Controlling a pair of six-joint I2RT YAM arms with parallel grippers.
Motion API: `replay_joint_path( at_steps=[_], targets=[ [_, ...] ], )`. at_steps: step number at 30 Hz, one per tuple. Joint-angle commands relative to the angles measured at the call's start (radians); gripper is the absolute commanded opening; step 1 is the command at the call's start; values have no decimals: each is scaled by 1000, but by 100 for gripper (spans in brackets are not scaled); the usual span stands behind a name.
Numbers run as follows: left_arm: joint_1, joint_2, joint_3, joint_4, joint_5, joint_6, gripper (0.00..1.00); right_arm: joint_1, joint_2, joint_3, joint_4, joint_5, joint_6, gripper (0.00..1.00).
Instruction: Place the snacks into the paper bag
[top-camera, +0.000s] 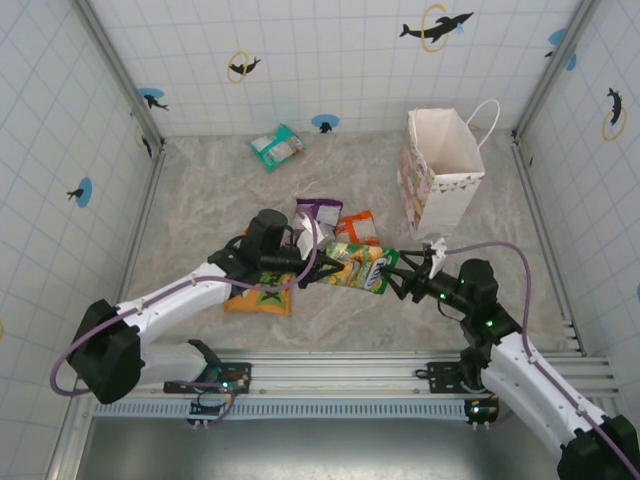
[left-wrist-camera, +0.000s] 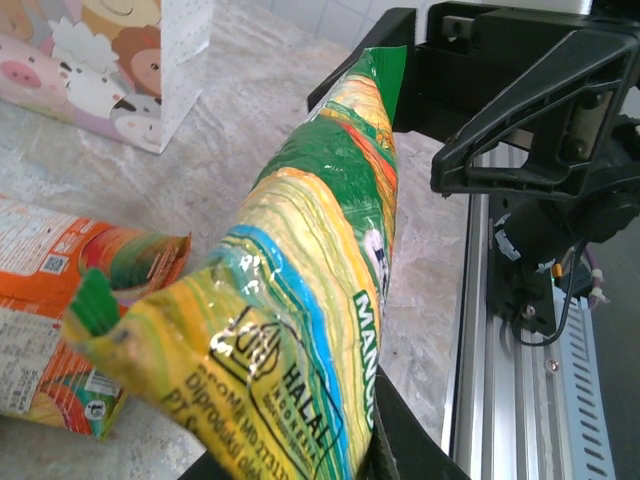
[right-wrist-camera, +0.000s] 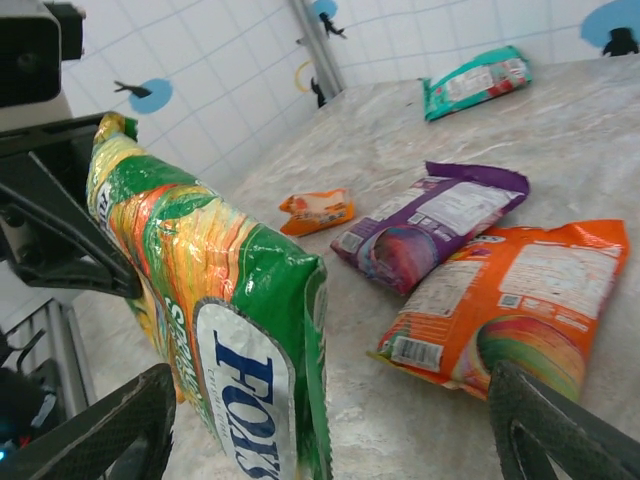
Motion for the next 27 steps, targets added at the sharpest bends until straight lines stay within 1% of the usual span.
replay_joint_path(
  at_steps=[1,5,10,11,17,19,21,25,27],
  targets=[
    [9,-35,-12,89,74,62,6,-4,36,64,59,-100,-42,83],
    [9,-30,-8,139,99,40,5,-3,71,68,106,-198,-30,82],
    [9,-5,-13,225,131,-25,5,0,81,37,215,-254,7,77],
    [9,0,-15,249,141,-39,5,-1,84,36,224,-260,12,75],
    [9,47,-13,328,195,-98,5,0,93,40,246,-311,31,47],
    [9,58,-8,334,189,-106,6,-1,88,42,240,-306,27,38],
    [9,61,-5,334,162,-109,8,-1,82,43,235,-295,20,32],
    [9,61,-2,326,113,-112,19,-3,73,57,186,-259,-7,20],
    [9,64,1,314,89,-112,27,-3,71,69,164,-241,-21,16]
  ],
)
